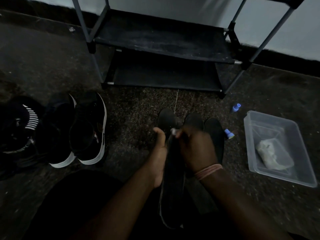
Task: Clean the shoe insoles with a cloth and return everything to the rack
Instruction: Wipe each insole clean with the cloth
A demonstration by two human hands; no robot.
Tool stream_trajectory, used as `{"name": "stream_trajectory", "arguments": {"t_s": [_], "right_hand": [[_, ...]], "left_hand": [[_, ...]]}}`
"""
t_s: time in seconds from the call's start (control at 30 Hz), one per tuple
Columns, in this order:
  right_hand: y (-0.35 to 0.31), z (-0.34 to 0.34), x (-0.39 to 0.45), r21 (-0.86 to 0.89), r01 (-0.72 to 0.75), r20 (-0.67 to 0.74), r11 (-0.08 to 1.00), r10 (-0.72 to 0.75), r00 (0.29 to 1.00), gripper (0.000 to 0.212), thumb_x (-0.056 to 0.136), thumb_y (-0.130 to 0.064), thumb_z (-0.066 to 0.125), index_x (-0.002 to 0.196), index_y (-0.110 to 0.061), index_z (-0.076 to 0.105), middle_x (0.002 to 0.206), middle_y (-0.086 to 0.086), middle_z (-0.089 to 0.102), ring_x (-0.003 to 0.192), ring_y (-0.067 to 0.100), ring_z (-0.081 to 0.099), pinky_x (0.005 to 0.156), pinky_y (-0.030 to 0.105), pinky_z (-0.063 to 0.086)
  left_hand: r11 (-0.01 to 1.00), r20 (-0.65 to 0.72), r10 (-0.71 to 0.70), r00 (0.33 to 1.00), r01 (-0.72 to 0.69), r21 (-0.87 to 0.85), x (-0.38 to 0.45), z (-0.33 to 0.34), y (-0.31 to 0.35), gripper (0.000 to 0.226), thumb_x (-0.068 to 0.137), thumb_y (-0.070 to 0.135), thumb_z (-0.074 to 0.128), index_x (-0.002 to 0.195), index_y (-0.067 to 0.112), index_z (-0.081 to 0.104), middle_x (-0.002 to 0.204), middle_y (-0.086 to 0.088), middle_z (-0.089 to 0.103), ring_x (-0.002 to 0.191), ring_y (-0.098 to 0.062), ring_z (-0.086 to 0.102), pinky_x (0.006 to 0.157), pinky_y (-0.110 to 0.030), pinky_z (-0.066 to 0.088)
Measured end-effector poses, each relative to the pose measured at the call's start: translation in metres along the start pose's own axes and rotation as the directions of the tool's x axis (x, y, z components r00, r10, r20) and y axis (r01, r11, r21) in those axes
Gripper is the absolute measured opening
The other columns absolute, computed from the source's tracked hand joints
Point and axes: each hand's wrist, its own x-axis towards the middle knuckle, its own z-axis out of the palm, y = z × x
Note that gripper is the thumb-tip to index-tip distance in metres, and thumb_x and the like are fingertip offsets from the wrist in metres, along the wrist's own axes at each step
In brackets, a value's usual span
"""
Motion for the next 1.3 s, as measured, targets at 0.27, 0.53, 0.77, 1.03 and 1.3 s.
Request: {"name": "stream_trajectory", "arguments": {"t_s": [0.27,0.53,0.77,1.03,1.3], "right_hand": [[0.027,-0.011,0.011,-0.012,-0.167,-0.066,0.986,0.166,0.984,0.029,0.09,-0.049,0.055,0.082,-0.023,0.065,0.073,-0.004,0.066,0.063,0.012,0.063,0.068,0.03,0.055],[0.005,-0.008,0.01,0.185,-0.049,0.12,0.982,0.028,0.992,0.012,0.087,-0.024,0.071,0.075,-0.023,0.07,0.079,-0.01,0.072,0.073,0.0,0.064,0.069,0.02,0.05],[0.001,-0.001,0.002,0.066,-0.026,0.219,0.997,0.011,0.976,0.019,0.089,-0.039,0.068,0.077,-0.026,0.07,0.082,-0.005,0.072,0.076,0.006,0.067,0.074,0.029,0.053],[0.005,-0.01,0.006,-0.172,-0.03,-0.084,0.985,0.015,0.996,0.011,0.091,-0.032,0.064,0.091,-0.022,0.066,0.079,0.004,0.067,0.072,0.023,0.066,0.062,0.024,0.04],[0.004,-0.012,0.006,-0.017,-0.137,0.114,0.99,0.138,0.984,0.014,0.093,-0.031,0.064,0.088,-0.02,0.072,0.08,0.005,0.067,0.082,0.018,0.066,0.073,0.026,0.047]], "left_hand": [[1.0,0.072,-0.014,0.997,0.013,0.014,-0.004,0.007,0.003,0.109,0.066,0.1,0.024,0.124,0.02,0.07,0.099,-0.017,0.068,0.081,-0.028,0.061,0.073,-0.036,0.05],[0.985,-0.047,0.127,0.991,-0.121,0.123,-0.004,0.011,-0.004,0.097,0.077,0.091,0.024,0.136,0.023,0.06,0.121,-0.009,0.072,0.108,-0.026,0.07,0.096,-0.045,0.052],[0.993,-0.007,0.059,0.998,-0.058,0.107,-0.005,0.005,0.003,0.108,0.078,0.093,0.021,0.14,0.012,0.056,0.131,-0.022,0.064,0.119,-0.038,0.064,0.106,-0.051,0.047],[0.992,0.013,0.003,1.0,-0.005,0.127,-0.007,0.011,0.002,0.107,0.064,0.102,0.03,0.133,0.028,0.065,0.131,-0.011,0.064,0.113,-0.029,0.064,0.102,-0.046,0.048],[0.98,-0.03,0.038,0.999,-0.031,0.195,-0.013,0.016,0.006,0.095,0.078,0.092,0.012,0.124,0.034,0.07,0.133,-0.011,0.065,0.119,-0.03,0.064,0.098,-0.043,0.049]]}}
